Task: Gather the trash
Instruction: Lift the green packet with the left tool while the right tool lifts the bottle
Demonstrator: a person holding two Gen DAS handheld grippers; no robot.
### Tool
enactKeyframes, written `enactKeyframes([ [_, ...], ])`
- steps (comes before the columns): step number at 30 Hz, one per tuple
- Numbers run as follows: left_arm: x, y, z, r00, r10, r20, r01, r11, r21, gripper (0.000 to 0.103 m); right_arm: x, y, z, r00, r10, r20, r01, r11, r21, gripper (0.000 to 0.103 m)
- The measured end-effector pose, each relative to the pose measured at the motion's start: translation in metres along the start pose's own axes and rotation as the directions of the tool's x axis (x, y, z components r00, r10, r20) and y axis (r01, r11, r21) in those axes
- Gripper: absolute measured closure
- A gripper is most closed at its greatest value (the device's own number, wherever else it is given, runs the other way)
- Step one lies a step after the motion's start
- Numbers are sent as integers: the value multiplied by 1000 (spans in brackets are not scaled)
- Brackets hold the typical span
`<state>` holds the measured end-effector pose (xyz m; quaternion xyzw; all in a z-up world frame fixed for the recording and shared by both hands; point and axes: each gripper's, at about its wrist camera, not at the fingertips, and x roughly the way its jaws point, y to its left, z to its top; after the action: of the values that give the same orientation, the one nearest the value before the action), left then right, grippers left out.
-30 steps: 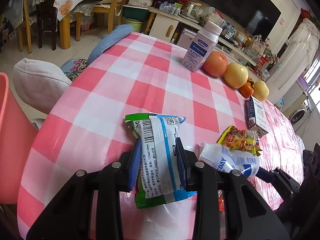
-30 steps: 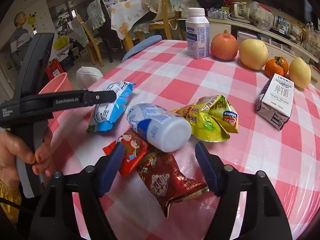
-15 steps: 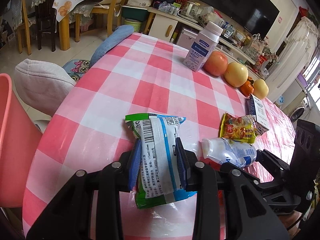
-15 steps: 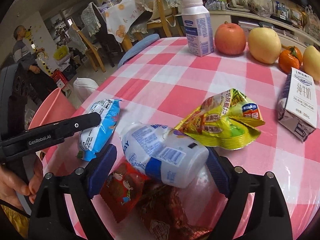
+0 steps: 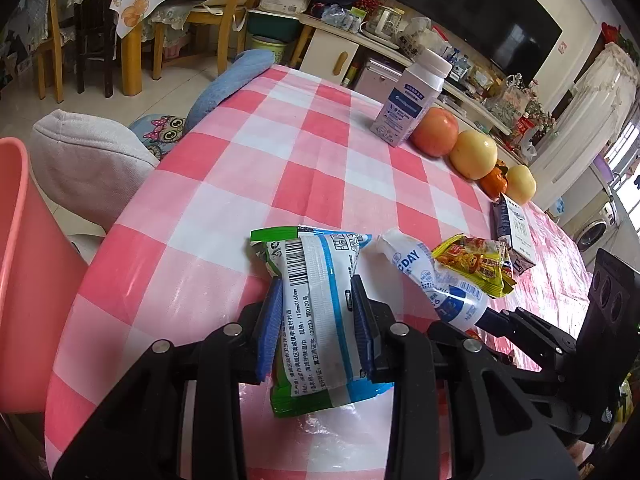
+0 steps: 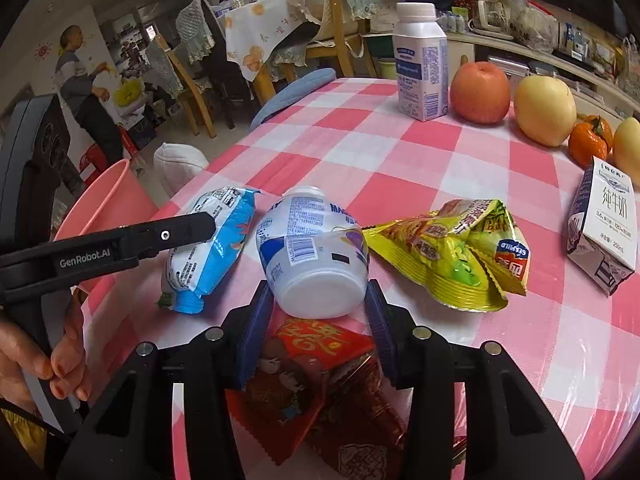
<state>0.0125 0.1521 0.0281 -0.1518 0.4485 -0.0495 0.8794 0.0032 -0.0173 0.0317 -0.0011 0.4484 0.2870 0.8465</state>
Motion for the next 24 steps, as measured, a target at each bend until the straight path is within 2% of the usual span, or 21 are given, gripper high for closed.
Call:
enactKeyframes([
  [3, -2, 2, 0, 1000, -2, 5, 2, 1000, -4, 69, -3, 9, 0, 1000, 13, -3, -13, 999, -42, 53],
  [4, -4, 4, 1, 1000, -4, 9, 4, 1000, -7, 69, -4, 11, 1, 1000, 14, -8, -14, 998, -54, 49],
  [5, -5, 5, 1, 1000, -6, 13, 7, 1000, -11, 70, -4, 13, 1, 1000, 10, -12, -10, 998, -62, 37],
  [6, -7, 7, 2, 1000, -9, 18, 9, 1000, -17, 71, -4, 15, 1, 1000, -8, -8, 7, 998, -68, 30],
  [7, -8, 8, 2, 1000, -10, 21, 10, 1000, -20, 71, -4, 15, 2, 1000, -18, -7, 17, 997, -70, 29],
  [16, -9, 14, 1, 1000, -29, 7, 29, 999, -26, 70, 24, 24, 25, 994, -101, -51, 95, 990, -107, 29],
  [19, -6, 12, 0, 1000, -8, -15, 8, 1000, -12, 59, 37, 26, 28, 988, -133, -78, 124, 985, -120, 31],
  [21, -3, 10, -1, 1000, 15, -27, -15, 1000, 3, 51, 40, 26, 28, 986, -150, -69, 140, 982, -128, 42],
  [24, 3, 12, -3, 998, 23, -51, -23, 1000, -3, 44, 37, 22, 25, 988, -144, -49, 137, 984, -113, 42],
])
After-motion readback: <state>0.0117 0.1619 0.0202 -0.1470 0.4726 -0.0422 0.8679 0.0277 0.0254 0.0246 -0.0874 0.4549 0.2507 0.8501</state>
